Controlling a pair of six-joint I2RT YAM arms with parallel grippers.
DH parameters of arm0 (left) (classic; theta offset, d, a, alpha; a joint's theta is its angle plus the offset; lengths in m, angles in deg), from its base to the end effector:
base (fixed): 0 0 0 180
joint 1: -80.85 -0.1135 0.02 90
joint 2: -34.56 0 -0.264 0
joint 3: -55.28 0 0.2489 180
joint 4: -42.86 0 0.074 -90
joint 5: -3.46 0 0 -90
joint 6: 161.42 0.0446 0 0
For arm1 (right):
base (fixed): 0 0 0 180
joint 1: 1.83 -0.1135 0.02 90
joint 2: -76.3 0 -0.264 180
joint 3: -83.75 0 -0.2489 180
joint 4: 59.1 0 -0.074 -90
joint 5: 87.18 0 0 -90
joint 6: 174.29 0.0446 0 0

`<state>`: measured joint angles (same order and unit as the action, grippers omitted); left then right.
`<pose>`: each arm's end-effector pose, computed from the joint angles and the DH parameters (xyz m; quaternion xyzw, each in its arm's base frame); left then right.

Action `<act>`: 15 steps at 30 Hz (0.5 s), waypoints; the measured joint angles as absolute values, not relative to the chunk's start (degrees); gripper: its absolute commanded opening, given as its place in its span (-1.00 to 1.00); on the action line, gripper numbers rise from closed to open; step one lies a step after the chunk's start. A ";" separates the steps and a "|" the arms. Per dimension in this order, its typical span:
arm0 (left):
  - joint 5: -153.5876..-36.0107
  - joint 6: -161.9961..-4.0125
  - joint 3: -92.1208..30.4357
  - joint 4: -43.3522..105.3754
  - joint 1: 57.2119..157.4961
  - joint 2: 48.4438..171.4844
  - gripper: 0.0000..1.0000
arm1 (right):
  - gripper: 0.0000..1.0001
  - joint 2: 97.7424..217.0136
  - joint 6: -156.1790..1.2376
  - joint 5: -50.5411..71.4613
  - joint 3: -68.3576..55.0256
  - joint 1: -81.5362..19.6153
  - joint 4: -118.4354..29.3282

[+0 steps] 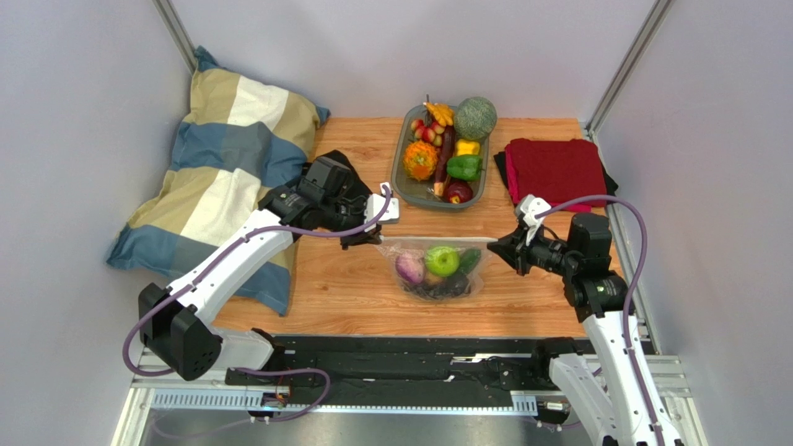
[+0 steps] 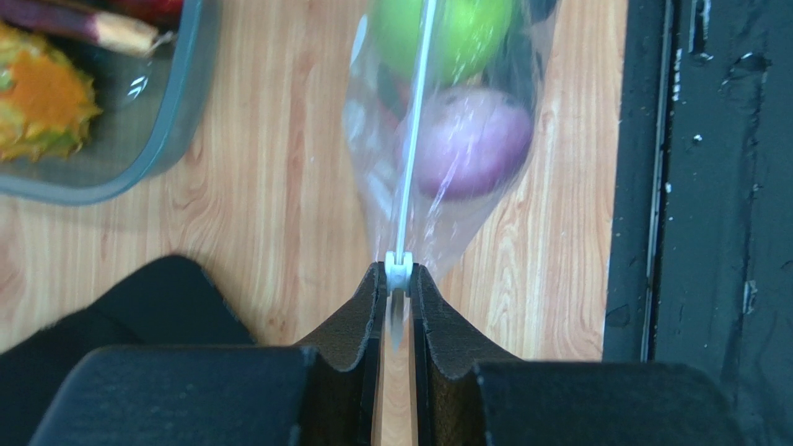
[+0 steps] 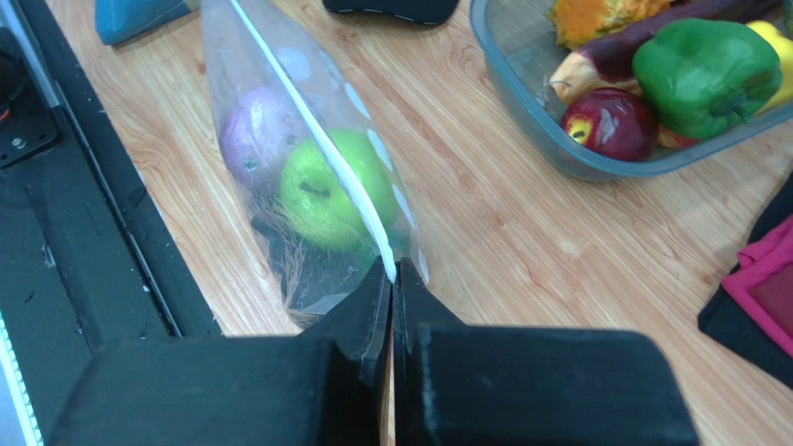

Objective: Place the food in the zip-top bag and seal the zipper
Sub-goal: Zip the zipper food storage bag at the center of the board.

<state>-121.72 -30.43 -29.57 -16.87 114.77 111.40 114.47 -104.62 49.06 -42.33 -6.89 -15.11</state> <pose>0.2137 -0.1747 0.3185 0.6263 0.6546 -0.2657 0.3296 0.1410 0.0448 0.2946 -0.3701 0.7257 0.2713 0.5126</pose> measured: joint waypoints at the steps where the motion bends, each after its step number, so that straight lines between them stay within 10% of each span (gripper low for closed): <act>1: -121.61 -30.08 -29.22 -17.13 113.91 110.81 -0.84 | -1.00 114.86 -104.51 49.12 -42.14 -6.41 -15.08; 15: -122.72 -30.67 -29.63 -19.78 109.72 107.88 -1.00 | -1.00 117.33 -102.98 50.67 -39.08 -4.69 -14.49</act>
<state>-122.72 -30.67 -29.63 -19.78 109.72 107.88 117.33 -102.98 50.67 -39.08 -4.69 -14.49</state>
